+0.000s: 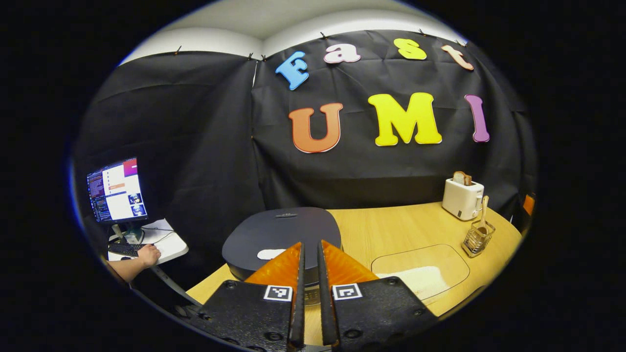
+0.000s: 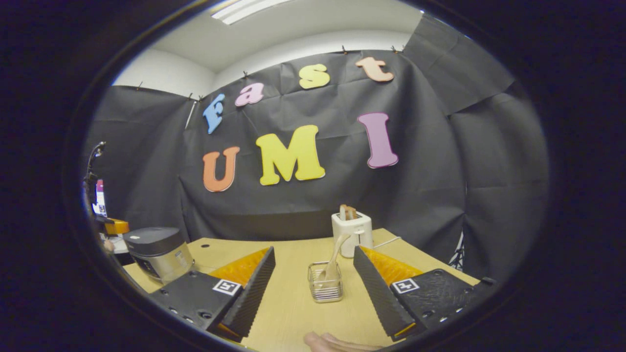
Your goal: Close the left gripper, press the button to open the rice cooker; take a wooden spoon from the chopstick holder with the right hand, scoop a spoonful of rice and pour it into the rice cooker, then put the wooden spoon back into the chopstick holder.
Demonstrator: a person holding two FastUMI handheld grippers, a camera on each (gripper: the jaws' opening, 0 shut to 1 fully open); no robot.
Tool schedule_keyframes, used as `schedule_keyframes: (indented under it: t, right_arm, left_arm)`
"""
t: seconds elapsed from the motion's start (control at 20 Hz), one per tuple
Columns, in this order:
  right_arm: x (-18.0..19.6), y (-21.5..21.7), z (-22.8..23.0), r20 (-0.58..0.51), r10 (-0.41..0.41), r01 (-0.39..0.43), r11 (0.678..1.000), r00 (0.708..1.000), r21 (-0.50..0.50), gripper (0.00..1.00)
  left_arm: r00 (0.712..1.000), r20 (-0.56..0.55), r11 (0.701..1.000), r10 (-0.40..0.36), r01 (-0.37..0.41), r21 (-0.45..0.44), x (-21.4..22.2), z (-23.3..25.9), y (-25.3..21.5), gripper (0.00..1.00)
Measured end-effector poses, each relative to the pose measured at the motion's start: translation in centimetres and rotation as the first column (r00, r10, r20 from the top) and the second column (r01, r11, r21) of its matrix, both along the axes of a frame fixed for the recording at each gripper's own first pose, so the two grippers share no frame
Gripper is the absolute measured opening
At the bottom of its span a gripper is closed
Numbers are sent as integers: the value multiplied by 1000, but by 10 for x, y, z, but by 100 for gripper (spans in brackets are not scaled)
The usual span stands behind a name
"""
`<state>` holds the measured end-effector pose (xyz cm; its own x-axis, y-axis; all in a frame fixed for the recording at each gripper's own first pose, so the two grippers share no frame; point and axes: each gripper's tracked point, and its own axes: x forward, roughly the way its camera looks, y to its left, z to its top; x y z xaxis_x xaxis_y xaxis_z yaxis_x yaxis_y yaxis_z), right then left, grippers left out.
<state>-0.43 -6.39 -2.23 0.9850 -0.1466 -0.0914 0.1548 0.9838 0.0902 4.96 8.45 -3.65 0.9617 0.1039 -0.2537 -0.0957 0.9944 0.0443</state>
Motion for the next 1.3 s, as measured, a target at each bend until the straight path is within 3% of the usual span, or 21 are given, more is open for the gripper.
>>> schedule_keyframes:
  t: [0.15, 0.35, 0.55, 1.3]
  right_arm:
    - [0, -3, 3, 17, -13, 14, 997, 1000, -76, 99]
    - [-1, 0, 3, 17, -11, 13, 987, 1000, -158, 96]
    - [0, 10, -4, -8, 15, -16, 989, 1000, -150, 95]
    - [2, 21, -11, -40, 35, -41, 988, 999, -149, 96]
  left_arm:
    - [995, -89, 998, 49, -53, -41, 18, -14, 27, 3]
    - [981, -180, 994, 80, -93, -65, 36, -31, 50, 3]
    - [966, -245, 991, 78, -101, -84, 42, -49, 58, 3]
    - [953, -291, 985, 87, -126, -120, 34, -52, 54, 3]
